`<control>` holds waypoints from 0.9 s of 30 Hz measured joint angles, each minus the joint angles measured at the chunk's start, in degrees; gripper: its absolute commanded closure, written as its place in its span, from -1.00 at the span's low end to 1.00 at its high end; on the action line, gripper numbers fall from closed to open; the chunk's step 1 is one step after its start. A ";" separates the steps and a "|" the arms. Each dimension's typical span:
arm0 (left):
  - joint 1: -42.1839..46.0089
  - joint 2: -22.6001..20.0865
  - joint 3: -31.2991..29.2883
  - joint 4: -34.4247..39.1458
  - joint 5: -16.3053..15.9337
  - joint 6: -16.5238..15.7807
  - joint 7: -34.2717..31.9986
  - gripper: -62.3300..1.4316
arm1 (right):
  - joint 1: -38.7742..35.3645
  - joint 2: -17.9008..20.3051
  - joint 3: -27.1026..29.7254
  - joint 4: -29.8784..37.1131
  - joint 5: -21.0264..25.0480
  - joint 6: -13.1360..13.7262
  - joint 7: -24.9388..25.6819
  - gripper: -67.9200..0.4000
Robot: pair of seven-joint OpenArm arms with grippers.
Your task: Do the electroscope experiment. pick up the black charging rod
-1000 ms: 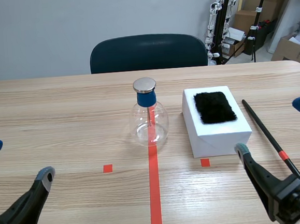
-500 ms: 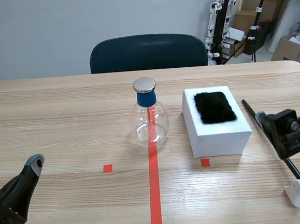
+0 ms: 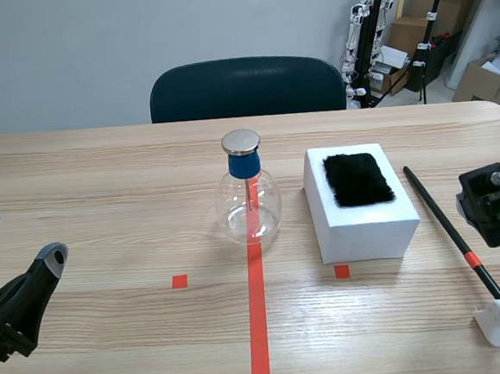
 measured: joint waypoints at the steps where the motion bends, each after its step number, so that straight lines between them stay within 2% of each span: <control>1: -0.50 0.00 0.46 -0.37 0.81 -0.61 -0.02 -1.00 | 0.76 0.00 0.00 -0.13 0.02 -0.02 -0.50 -1.00; 3: -1.49 0.00 1.38 -1.01 4.04 -1.77 -1.36 -1.00 | 2.34 0.00 0.00 -1.51 0.13 0.20 -0.52 -1.00; 6: -2.64 0.02 2.91 -1.77 8.22 -1.68 -4.37 -1.00 | 4.68 -0.15 0.00 -6.54 0.07 0.13 -0.52 -1.00; 9: -3.72 0.04 3.85 -2.71 10.21 -1.68 -6.08 -1.00 | 7.02 -1.46 0.00 -13.16 0.07 0.15 -1.29 -1.00; 11: -4.31 0.04 4.37 -3.58 10.80 -1.68 -7.69 -1.00 | 8.39 -2.82 0.00 -16.57 0.07 0.13 -2.80 -1.00; 15: -5.51 0.04 5.57 -5.88 16.52 -1.64 -10.45 -1.00 | 10.73 -4.44 -0.02 -19.32 0.09 0.17 -7.43 -1.00; 21: -7.48 0.17 7.30 -11.85 16.57 -1.64 -16.17 -1.00 | 14.56 -4.72 -1.05 -20.59 -0.79 0.26 -13.35 -1.00; 24: -8.48 0.37 8.04 -14.49 16.70 -1.64 -17.70 -1.00 | 16.55 -4.74 -4.26 -22.62 -1.49 3.52 -16.98 -1.00; 27: -9.46 0.85 8.50 -16.85 18.95 -1.64 -19.58 -1.00 | 19.26 -4.79 -8.13 -25.03 -1.46 7.04 -20.24 -1.00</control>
